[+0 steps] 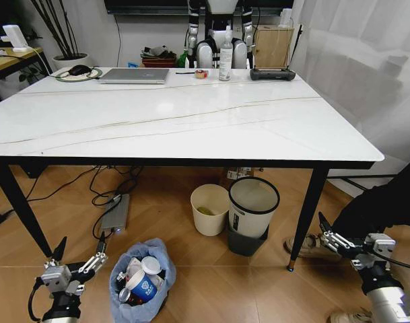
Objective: Pick up the trash bin and place the trash from the table into it.
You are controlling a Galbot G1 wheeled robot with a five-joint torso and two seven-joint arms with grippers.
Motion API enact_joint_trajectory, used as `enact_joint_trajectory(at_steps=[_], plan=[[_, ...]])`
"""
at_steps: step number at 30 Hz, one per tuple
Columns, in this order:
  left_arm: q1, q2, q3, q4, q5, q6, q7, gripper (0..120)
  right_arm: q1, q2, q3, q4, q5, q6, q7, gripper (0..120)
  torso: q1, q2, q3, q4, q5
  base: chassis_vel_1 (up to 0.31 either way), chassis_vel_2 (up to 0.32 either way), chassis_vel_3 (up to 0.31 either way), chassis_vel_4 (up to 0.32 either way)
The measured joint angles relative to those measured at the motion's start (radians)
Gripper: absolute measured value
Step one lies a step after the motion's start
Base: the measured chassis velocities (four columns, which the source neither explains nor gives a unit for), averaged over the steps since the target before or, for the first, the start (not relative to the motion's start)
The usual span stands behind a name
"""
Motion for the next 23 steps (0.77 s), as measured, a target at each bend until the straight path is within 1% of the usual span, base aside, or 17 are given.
enact_joint_trajectory(at_steps=[23], plan=[[0.0,0.0,0.0,0.001,0.0,0.001,0.0,100,0.0,0.0,0.0,0.0,0.0,0.0,0.0,100,0.0,0.0,0.0,0.0,0.0,0.0,0.0,0.0,0.0]])
